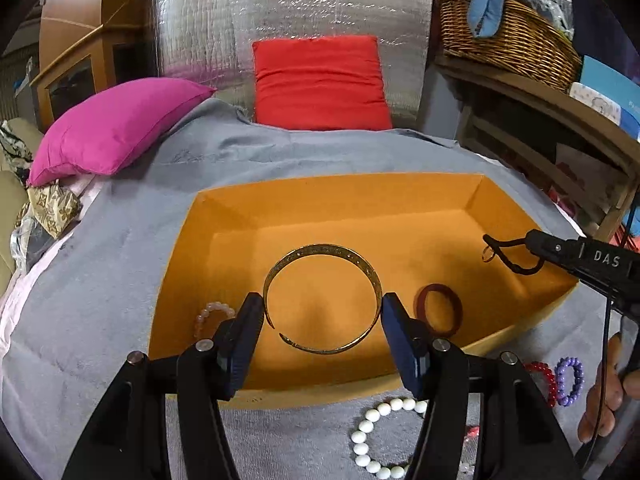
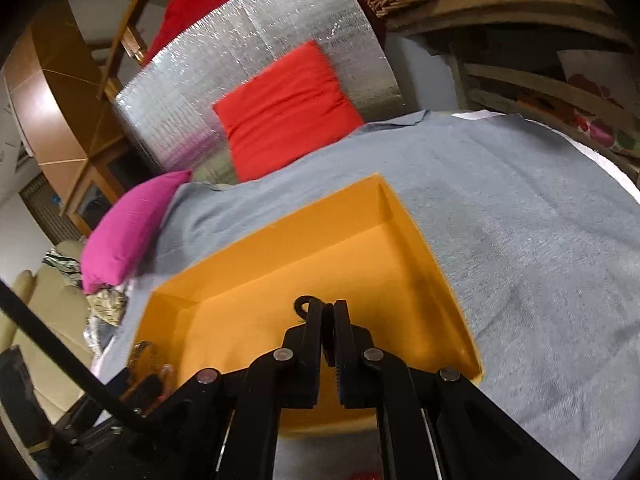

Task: Organize jewelry
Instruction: 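Carry the silver bangle into the orange box with the left gripper while the right drops the hair tie, then move the left gripper to the pink crystal bracelet while the right gripper approaches the purple bead bracelet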

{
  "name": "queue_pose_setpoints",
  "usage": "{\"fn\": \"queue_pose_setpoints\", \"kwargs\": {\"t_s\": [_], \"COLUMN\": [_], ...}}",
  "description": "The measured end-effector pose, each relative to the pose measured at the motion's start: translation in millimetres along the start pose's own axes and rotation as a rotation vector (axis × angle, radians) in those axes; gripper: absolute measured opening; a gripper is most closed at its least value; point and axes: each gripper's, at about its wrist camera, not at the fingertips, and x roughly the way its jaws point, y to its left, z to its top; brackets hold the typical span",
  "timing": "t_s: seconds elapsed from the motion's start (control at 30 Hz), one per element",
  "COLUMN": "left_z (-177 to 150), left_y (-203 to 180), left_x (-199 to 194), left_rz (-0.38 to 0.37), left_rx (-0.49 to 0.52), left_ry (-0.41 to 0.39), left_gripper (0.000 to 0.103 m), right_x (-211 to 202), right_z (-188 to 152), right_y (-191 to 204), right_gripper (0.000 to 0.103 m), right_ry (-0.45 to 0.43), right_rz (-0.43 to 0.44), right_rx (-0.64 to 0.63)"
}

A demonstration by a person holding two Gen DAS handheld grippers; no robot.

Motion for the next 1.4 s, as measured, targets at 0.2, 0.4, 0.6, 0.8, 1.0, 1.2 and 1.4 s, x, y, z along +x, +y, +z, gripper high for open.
{"fn": "queue_pose_setpoints", "kwargs": {"t_s": [0.2,0.4,0.6,0.8,1.0,1.2,1.4], "left_z": [1,0,-8,-23,-35,-40,-48], "left_y": [2,-6,-10,-7,6,21,17], "left_x": [3,-6,-20,-42,-66,-67,-71], "left_rz": [-0.001,-0.003,0.006,0.033,0.039,0.055,0.035], "left_rx": [-0.001,0.048,0.090,0.113,0.111,0.090,0.133], "left_ry": [0.007,-0.013,-0.028,-0.040,-0.070,-0.050,-0.046], "left_gripper": [0.063,0.063,0.063,0.068,0.068,0.068,0.068], "right_x": [5,-2,-29,-55,-81,-93,-92], "right_z": [1,4,8,6,-1,-6,-7], "right_y": [-3,-7,-7,-7,-10,-21,-34], "right_gripper": [0.009,0.012,0.014,0.046,0.047,0.047,0.047], "right_ry": [0.005,0.000,-0.038,-0.061,-0.077,-0.072,-0.034], "right_rz": [-0.002,-0.011,0.011,0.038,0.044,0.007,-0.022], "right_rx": [0.014,0.032,0.016,0.012,0.008,0.022,0.028]}}
